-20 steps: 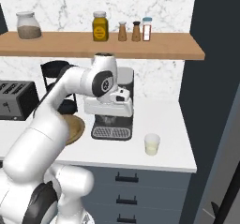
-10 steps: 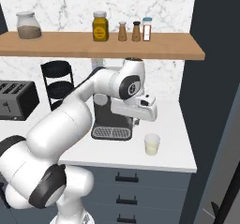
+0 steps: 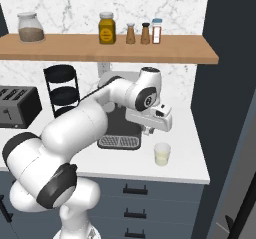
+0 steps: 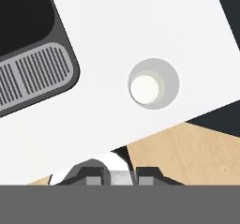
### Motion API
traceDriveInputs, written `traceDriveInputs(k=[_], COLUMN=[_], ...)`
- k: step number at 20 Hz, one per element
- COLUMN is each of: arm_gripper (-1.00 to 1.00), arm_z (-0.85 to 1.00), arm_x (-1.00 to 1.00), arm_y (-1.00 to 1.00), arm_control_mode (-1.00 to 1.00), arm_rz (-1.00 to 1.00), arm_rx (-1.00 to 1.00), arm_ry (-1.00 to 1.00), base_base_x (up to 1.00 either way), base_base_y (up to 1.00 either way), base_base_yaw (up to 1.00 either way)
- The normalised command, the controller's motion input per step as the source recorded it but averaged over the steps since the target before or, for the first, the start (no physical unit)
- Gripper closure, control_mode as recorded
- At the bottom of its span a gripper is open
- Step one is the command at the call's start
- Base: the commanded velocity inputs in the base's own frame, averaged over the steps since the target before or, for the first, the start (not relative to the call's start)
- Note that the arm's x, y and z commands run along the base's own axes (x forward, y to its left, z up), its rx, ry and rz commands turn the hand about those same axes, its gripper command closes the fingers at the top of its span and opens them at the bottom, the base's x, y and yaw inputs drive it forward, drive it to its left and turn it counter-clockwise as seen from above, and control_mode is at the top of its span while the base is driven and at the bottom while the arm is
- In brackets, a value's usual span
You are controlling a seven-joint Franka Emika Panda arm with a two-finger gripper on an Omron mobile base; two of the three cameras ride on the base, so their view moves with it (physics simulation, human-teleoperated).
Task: Grab a lemon wedge from the fridge and one ice cube from the ice bowl, and put them in the glass of lemonade.
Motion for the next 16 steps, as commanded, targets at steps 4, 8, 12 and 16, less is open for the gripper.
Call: traceDriveInputs(k=[4, 8, 12, 16], arm_gripper=[1.0, 1.0, 1.0, 1.0], arm_z=[-0.12, -0.13, -0.11, -0.08], arm_x=[0.09, 0.14, 0.01, 0.01], arm_y=[-0.32, -0.38, -0.15, -0.05], arm_control_mode=[-1.0, -1.0, -1.0, -1.0], arm_rz=[0.0, 0.0, 0.0, 0.0], arm_rx=[0.0, 0.0, 0.0, 0.0], arm_ry=[-0.01, 0.0, 0.0, 0.0], base_base_x=[0.0, 0.0, 0.0, 0.0], base_base_y=[0.0, 0.0, 0.0, 0.0], base_base_yaw=[0.0, 0.0, 0.0, 0.0])
